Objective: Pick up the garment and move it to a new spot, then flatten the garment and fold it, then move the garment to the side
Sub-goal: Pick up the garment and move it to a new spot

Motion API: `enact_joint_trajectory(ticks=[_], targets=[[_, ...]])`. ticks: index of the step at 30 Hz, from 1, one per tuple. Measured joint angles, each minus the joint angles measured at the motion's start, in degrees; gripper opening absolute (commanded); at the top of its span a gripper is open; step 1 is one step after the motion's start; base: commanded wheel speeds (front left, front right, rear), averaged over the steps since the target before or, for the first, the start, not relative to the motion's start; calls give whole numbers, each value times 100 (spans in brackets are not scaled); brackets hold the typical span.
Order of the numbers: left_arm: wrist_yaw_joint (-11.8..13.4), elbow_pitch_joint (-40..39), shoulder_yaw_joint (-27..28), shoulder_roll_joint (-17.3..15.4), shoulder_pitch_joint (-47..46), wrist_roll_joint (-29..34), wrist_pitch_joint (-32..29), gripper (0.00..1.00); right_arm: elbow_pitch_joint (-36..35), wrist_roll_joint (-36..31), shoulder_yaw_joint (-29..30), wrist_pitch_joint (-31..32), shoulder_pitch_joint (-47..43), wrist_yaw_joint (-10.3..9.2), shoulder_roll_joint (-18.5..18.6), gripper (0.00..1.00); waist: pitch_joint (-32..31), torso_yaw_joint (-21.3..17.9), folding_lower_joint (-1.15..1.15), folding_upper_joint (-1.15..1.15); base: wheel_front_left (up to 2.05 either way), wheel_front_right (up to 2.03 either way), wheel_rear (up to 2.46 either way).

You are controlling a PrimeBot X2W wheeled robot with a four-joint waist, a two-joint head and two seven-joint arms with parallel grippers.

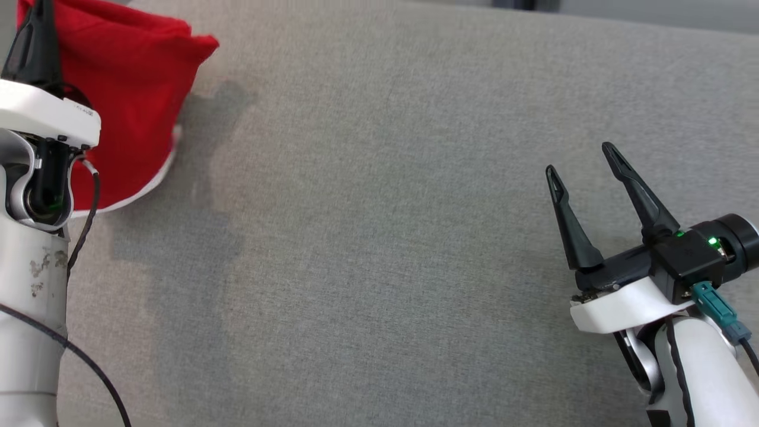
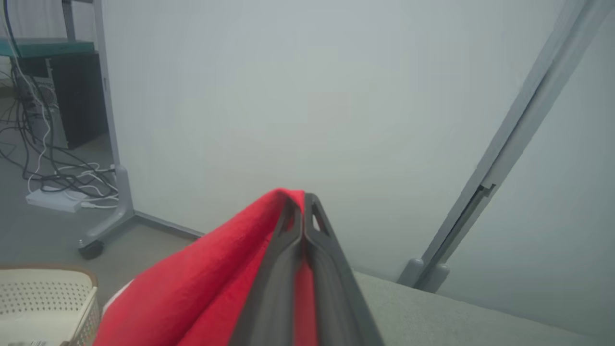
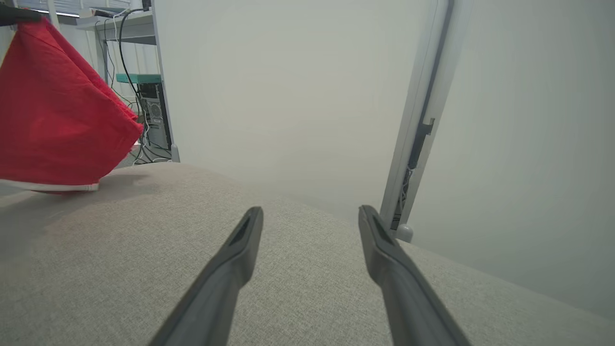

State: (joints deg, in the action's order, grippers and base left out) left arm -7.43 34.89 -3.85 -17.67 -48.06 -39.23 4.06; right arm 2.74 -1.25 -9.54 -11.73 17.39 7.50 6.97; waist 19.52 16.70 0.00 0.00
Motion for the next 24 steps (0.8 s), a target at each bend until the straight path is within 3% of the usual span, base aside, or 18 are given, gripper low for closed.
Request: enact_joint_trajectory(ticks=[7,13,19,24], targets=[[0,-1284,-468,-132,367,-264,-21,0,199,33,174,-146,61,0,-146,100,-368,-348,0,0,0,0,0],[3,-2403,-858,-121,738,-289,-501,0,308,37,439,-245,82,0,-277,100,-607,-875,0,0,0,0,0],[105,-3301,-1365,135,996,-263,-915,0,248,37,777,-296,79,0,-335,100,-674,-1478,0,0,0,0,0],[157,-3584,-1929,344,1151,4,-1095,0,197,85,924,-315,83,0,-378,100,-614,-1979,0,0,0,0,0]])
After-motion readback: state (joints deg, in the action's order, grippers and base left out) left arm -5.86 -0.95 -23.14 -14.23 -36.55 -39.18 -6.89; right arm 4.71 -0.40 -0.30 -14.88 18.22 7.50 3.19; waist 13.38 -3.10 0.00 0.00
